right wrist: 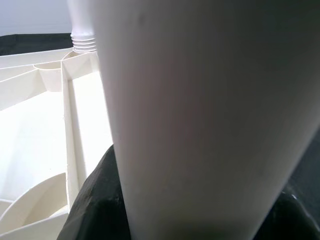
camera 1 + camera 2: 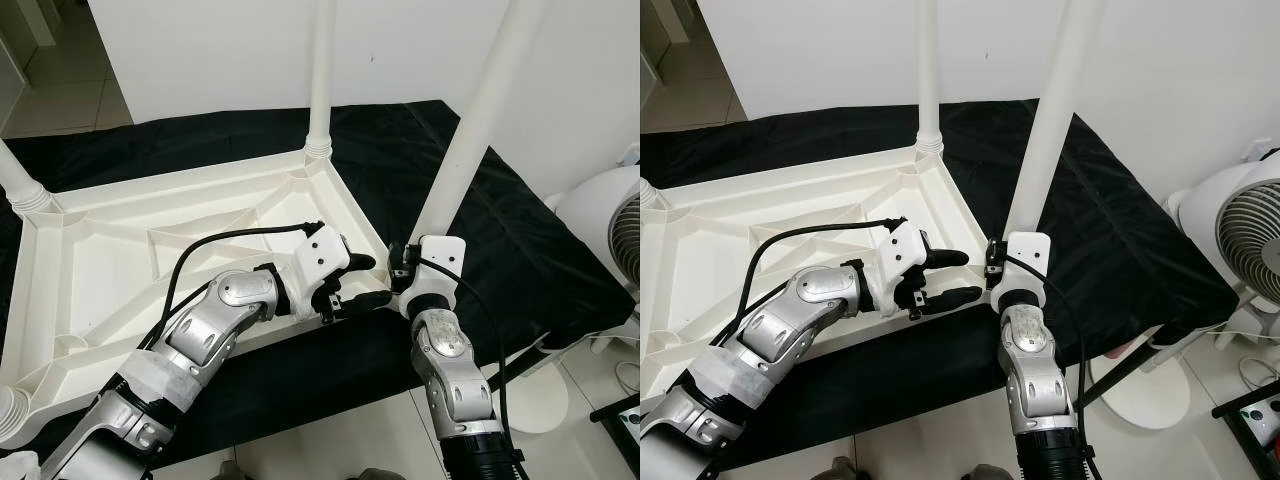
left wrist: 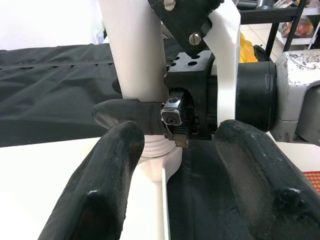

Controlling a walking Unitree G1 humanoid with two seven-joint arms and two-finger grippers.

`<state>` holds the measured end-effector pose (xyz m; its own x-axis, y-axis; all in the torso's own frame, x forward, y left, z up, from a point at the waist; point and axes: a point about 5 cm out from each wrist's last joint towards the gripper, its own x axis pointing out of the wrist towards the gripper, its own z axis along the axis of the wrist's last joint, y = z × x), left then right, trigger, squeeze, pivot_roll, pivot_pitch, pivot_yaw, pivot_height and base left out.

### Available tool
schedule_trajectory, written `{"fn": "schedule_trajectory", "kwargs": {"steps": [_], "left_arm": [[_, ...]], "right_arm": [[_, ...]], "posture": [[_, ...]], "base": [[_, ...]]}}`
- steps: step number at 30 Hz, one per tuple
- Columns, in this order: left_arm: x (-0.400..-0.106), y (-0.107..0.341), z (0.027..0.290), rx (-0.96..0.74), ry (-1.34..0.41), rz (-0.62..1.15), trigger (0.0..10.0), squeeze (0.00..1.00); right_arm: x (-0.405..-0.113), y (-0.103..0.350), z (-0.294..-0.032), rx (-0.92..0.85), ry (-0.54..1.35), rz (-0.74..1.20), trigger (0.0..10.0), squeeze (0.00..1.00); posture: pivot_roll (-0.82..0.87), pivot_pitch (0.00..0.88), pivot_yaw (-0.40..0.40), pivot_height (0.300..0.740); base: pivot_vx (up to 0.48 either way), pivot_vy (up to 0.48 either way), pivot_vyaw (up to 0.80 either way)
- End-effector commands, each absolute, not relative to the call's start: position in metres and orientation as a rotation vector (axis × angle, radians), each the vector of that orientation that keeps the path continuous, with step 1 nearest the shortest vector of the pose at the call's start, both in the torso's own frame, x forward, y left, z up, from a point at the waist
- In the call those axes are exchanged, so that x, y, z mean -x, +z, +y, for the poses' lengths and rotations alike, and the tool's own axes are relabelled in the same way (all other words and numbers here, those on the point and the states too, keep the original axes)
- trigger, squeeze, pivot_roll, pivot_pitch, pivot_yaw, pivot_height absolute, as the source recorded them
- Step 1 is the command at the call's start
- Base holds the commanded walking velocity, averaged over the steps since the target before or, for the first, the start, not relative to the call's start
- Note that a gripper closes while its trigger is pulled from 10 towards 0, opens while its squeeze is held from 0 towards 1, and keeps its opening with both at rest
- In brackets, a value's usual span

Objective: Building children table

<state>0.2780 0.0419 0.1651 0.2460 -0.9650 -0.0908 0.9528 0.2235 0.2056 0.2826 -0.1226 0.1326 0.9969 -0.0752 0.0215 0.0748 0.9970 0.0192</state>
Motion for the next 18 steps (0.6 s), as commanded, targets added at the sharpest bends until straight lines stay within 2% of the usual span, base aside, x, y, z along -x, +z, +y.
{"fn": "schedule_trajectory", "kwargs": {"steps": [1, 4, 5, 9, 18], "left_arm": [[-0.274, 0.167, 0.042, -0.268, -1.449, -0.063, 10.0, 0.0], [-0.274, 0.167, 0.042, -0.268, -1.449, -0.064, 10.0, 0.0], [-0.274, 0.167, 0.042, -0.269, -1.448, -0.064, 10.0, 0.0], [-0.274, 0.167, 0.041, -0.279, -1.446, -0.067, 10.0, 0.0], [-0.273, 0.167, 0.04, -0.281, -1.443, -0.074, 10.0, 0.0]], "right_arm": [[-0.282, 0.128, -0.113, -0.057, -0.079, 0.015, 10.0, 0.0], [-0.282, 0.128, -0.113, -0.058, -0.078, 0.013, 10.0, 0.0], [-0.281, 0.13, -0.114, -0.063, -0.067, -0.002, 10.0, 1.0], [-0.278, 0.139, -0.119, -0.079, -0.016, -0.071, 10.0, 1.0], [-0.273, 0.134, -0.142, -0.029, 0.049, -0.068, 10.0, 1.0]], "posture": [[-0.05, 0.001, -0.002, 0.74], [-0.05, 0.001, -0.004, 0.74], [-0.04, 0.0, -0.006, 0.74], [-0.03, 0.0, -0.015, 0.74], [-0.02, 0.0, -0.025, 0.74]], "base": [[0.0, 0.0, 0.0], [0.0, 0.0, 0.0], [0.0, 0.0, 0.0], [0.0, 0.0, 0.0], [0.0, 0.0, 0.0]]}}
